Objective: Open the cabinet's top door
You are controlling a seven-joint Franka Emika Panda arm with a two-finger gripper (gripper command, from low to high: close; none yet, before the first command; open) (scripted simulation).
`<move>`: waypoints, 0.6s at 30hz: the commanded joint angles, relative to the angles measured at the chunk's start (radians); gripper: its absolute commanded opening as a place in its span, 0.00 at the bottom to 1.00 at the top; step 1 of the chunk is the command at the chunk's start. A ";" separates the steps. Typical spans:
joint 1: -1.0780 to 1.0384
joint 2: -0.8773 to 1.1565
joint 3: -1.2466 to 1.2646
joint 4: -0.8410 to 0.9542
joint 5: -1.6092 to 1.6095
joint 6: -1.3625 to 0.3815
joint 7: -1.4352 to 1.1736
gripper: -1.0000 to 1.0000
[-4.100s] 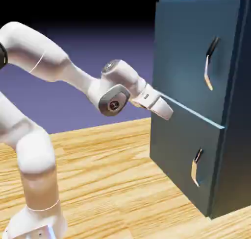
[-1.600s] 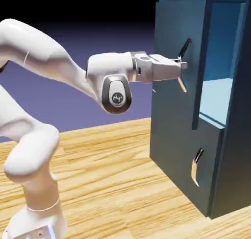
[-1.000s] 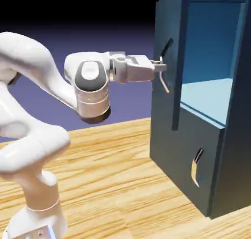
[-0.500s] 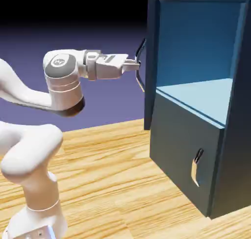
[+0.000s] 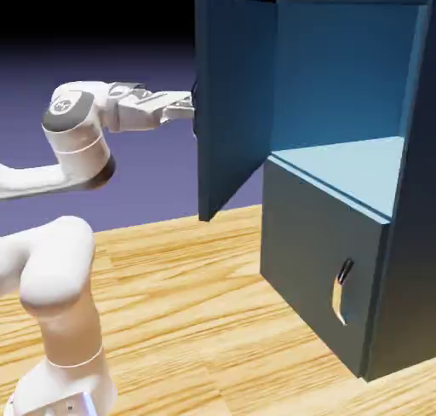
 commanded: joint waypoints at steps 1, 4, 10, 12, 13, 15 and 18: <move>0.011 -0.006 0.030 0.012 0.027 -0.045 0.001 0.00; 0.032 -0.016 0.123 0.060 0.094 -0.175 0.001 0.00; 0.007 -0.005 0.300 0.209 0.217 -0.436 0.003 0.00; -0.021 0.003 0.353 0.274 0.253 -0.523 0.002 0.00; -0.040 0.008 0.377 0.309 0.270 -0.567 0.001 0.00; -0.080 0.017 0.420 0.382 0.298 -0.649 -0.002 0.00; -0.148 0.029 0.471 0.491 0.331 -0.762 -0.009 0.00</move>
